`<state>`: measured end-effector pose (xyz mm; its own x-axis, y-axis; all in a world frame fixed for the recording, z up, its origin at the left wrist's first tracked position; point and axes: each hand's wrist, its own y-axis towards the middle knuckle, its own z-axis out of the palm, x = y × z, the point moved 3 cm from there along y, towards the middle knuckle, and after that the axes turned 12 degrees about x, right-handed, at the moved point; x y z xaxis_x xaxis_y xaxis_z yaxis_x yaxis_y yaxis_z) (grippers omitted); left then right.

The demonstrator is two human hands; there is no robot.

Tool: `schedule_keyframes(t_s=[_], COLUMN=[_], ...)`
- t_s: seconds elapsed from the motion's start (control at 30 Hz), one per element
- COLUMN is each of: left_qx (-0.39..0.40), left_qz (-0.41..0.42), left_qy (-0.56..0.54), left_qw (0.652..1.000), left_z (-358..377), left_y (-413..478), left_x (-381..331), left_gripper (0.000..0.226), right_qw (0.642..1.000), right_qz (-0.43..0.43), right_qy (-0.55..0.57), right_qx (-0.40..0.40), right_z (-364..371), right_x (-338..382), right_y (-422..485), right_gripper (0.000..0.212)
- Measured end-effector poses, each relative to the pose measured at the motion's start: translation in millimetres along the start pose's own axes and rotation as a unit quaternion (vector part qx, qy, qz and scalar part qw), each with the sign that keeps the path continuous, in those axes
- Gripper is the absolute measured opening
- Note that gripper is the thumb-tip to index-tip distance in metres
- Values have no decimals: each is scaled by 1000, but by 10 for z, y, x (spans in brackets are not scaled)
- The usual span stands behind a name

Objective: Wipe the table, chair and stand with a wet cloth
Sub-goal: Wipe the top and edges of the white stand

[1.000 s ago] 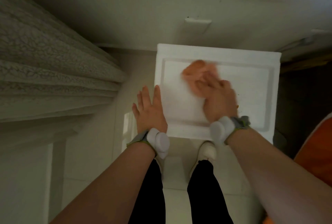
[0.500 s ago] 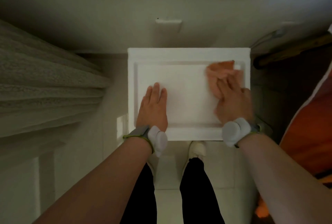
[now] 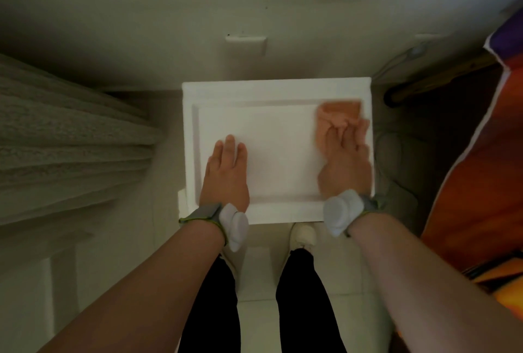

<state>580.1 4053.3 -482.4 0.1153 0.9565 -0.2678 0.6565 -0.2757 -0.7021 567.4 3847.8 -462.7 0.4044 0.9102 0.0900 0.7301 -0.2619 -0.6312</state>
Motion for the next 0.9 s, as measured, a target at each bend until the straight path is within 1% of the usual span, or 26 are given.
schedule_keyframes(t_s=[0.03,0.07,0.13,0.17,0.2,0.27,0.33,0.37,0.43,0.47,0.53,0.57,0.6,0.63,0.67,0.73,0.8,0.9], left_qx=[0,1,2,3,4,7,9,7,-1,-5,-4,-1,1,1,1,0,0,1], left_qz=[-2,-3,1,4,8,11,15,16,9,9,15,17,18,19,19,16,13,1], left_qy=[10,17,16,13,8,-8,-10,-8,-14,-14,-8,-10,-14,-12,-12,-13,-11,0], left_qw=[1000,1000,1000,1000,1000,1000,1000,1000,1000,1000,1000,1000,1000,1000,1000,1000,1000,1000], left_z=[3,6,-9,-20,-29,-41,-46,-38,-23,-13,-10,-12,-15,-21,-29,-8,29,53], left_y=[2,6,6,5,7,-6,-17,-15,-7,-5,-3,-4,-4,-4,-1,8,8,2], left_x=[-5,-2,6,16,24,31,11,4,3,-4,13,17,15,9,6,4,-10,-11], left_gripper=[68,68,68,68,69,70,70,70,69,69,70,70,70,70,70,70,70,68], right_qw=[999,997,986,981,983,994,999,999,996,994,982,971,962,962,968,983,990,989], right_qz=[-6,-42,-159,-188,-180,-81,9,17,-29,-64,-162,-215,-247,-246,-215,-122,-53,22], right_qy=[6,11,6,-4,-21,-55,-20,16,55,51,-5,-33,-55,-71,-85,-95,-99,-83], right_qx=[34,57,46,38,37,51,47,43,57,75,100,101,100,98,95,96,89,117], right_z=[83,180,301,271,210,70,-96,-130,-125,-95,8,56,76,48,7,-73,-125,69], right_x=[124,263,458,460,384,114,-92,-88,144,292,564,614,582,472,311,-91,-348,-254], right_y=[-121,-244,-464,-456,-354,-53,242,319,302,229,-14,-142,-224,-238,-196,-106,-116,-395], right_gripper=[74,74,73,73,72,70,73,76,79,80,76,72,68,65,64,63,58,58])
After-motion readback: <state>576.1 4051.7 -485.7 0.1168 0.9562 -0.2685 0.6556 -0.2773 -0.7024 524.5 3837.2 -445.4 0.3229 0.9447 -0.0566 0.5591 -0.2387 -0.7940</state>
